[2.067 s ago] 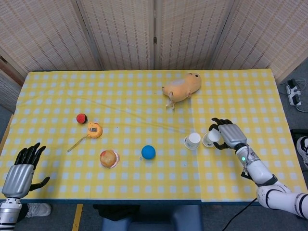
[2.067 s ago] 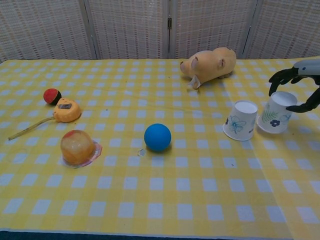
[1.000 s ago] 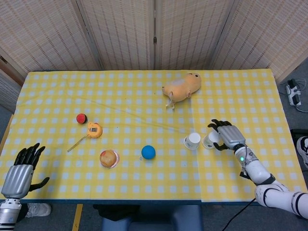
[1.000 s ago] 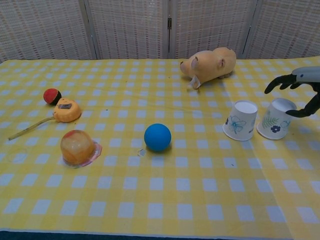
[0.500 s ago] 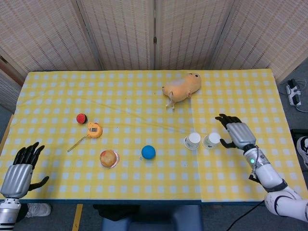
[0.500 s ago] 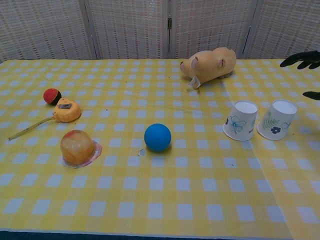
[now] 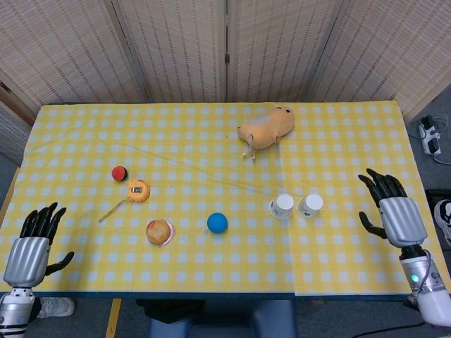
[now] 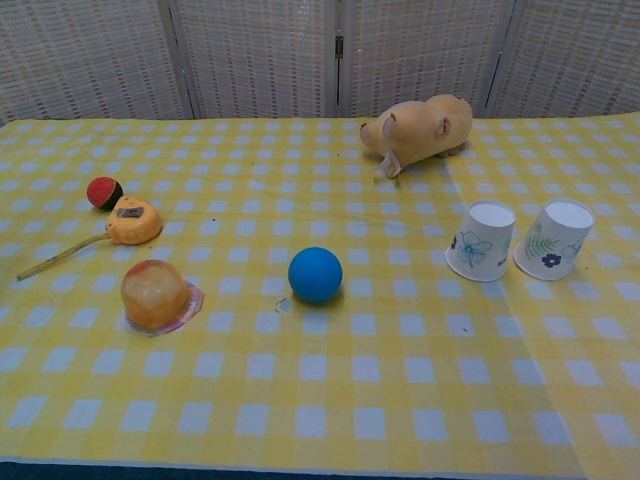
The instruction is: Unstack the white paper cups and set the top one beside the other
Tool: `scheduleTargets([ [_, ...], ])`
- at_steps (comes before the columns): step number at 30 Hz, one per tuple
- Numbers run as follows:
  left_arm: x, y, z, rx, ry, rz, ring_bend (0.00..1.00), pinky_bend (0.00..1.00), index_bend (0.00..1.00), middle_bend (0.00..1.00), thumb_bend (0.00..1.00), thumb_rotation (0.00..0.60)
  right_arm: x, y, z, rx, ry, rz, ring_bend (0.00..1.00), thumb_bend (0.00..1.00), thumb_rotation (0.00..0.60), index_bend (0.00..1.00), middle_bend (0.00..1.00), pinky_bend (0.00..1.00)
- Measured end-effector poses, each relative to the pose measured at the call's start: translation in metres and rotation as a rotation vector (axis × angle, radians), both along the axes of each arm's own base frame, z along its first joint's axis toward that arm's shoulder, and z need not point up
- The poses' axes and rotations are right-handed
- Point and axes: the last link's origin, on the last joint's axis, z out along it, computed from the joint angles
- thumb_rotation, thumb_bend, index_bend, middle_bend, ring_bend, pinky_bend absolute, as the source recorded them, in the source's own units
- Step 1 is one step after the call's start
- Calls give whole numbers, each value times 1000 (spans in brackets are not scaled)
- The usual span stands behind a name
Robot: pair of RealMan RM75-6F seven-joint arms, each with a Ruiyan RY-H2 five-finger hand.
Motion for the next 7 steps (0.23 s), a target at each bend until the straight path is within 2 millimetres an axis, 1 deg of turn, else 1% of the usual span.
scheduleTargets([
  [3,3,-1,-1,11,-1,-12,30,0,78,7,265,600,-9,23,-1,-15,-12,-7,88,447,600,127,76,76],
  [7,6,-2,-1,24,-5,-25,32,0,82,8,267,600,-15,39,-4,-30,-21,-10,91,446,600,127,76,75],
])
